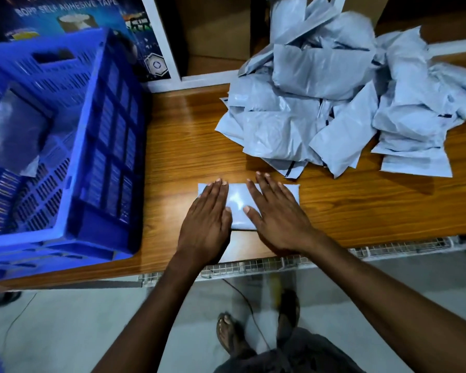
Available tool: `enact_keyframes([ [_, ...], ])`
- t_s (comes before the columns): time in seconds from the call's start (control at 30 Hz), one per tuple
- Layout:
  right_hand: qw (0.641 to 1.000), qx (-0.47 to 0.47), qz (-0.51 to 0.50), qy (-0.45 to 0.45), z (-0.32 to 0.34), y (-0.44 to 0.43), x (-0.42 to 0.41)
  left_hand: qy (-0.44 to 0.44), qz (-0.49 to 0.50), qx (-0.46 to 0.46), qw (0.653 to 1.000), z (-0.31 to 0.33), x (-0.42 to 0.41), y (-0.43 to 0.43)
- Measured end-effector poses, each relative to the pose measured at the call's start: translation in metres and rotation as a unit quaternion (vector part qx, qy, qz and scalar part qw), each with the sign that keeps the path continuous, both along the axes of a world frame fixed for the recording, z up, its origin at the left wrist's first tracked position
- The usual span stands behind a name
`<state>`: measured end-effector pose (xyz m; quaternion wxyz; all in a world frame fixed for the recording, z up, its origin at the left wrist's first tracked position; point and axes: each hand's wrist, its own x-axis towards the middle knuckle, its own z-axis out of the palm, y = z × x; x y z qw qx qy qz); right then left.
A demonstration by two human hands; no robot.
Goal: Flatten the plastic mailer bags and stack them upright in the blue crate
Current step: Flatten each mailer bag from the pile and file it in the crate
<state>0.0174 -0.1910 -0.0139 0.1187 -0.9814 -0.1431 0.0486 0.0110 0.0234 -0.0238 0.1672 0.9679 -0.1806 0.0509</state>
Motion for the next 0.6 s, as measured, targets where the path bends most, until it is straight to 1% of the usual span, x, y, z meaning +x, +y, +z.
enact_keyframes([
  [0.1,0.999,-0.034,-0.025,-0.014,0.001,-0.010,-0.009,-0.007,0.002,0.007,1.000,-0.002,-0.008,0.005],
  [0.17,0.999,-0.028,-0.025,0.002,0.001,-0.012,-0.011,-0.010,0.001,0.013,1.000,-0.003,-0.009,0.007],
  [0.27,1.000,-0.018,-0.020,0.007,0.003,-0.012,-0.005,0.006,0.009,0.006,1.000,-0.001,-0.006,0.004],
  [0.3,0.999,-0.013,-0.017,0.027,0.006,-0.012,-0.003,0.019,0.012,-0.003,1.000,0.003,-0.004,0.004],
  [0.37,0.998,-0.006,-0.012,0.068,0.013,-0.016,-0.003,0.078,0.005,-0.024,0.997,0.009,-0.005,0.005],
  [0.43,0.998,0.003,0.011,0.066,0.023,-0.020,-0.014,0.111,-0.015,-0.030,0.993,0.015,-0.011,0.014],
  [0.47,0.998,0.003,0.034,0.058,0.026,-0.022,-0.023,0.112,-0.030,-0.021,0.993,0.018,-0.017,0.020],
  [0.53,0.995,-0.029,0.078,0.049,0.027,-0.028,-0.049,0.118,-0.058,0.013,0.991,0.022,-0.031,0.032],
  [0.6,0.993,-0.060,0.095,0.039,0.027,-0.033,-0.072,0.118,-0.084,0.059,0.988,0.026,-0.042,0.042],
])
